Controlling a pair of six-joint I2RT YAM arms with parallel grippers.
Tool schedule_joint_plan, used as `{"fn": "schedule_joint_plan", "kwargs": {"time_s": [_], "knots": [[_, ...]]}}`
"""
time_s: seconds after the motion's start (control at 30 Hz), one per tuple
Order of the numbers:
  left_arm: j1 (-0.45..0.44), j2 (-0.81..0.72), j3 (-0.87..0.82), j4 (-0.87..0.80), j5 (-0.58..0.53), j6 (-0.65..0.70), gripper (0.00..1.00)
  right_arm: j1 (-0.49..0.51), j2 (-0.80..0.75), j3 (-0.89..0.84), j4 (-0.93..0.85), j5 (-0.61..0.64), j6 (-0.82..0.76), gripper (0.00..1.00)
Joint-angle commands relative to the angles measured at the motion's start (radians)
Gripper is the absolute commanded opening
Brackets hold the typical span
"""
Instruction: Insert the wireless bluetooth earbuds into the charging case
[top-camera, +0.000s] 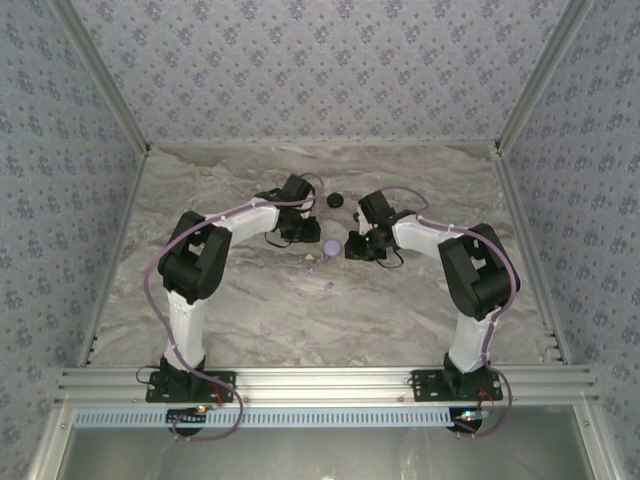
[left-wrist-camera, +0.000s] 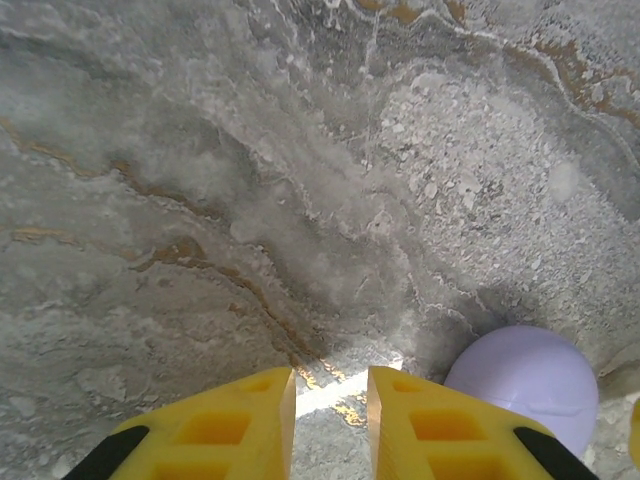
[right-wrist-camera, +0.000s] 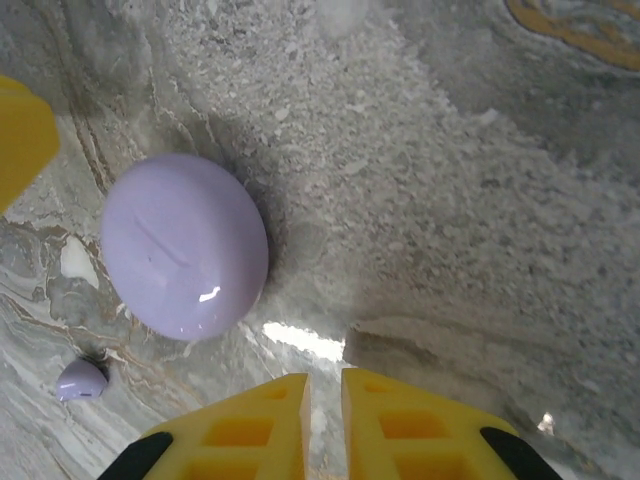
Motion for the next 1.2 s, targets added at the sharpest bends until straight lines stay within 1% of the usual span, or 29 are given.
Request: {"fn": "schedule_joint_plan", "kwargs": {"time_s": [0.0,0.07,0.13,0.4,0.63,1.17], "knots": [[-0.015,0.017,-0.002,-0.004,0.037,-0.018,0.24,0.009,0.041,0.055,-0.019,-0.014,0.020,0.16],[-0.019,0.020,-0.007,-0.010,0.029,-0.028,0.23,0.011,0.060,0.063,-0.028,-0.007,0.021,0.16],[-0.021,0.019,-0.020,-0.010,0.027,-0.035,0.22,0.012,0.073,0.107,-0.039,0.006,0.021,0.15],[-0.036,-0.006,-0.073,0.009,0.038,-0.040,0.22,0.015,0.108,0.145,-0.062,0.026,0.019,0.15],[-0.045,-0.017,-0.096,0.029,0.072,-0.039,0.22,0.019,0.122,0.161,-0.070,0.038,0.017,0.15],[-0.058,-0.091,-0.146,0.026,0.051,-0.047,0.24,0.021,0.132,0.188,-0.100,0.069,0.002,0.16]]}}
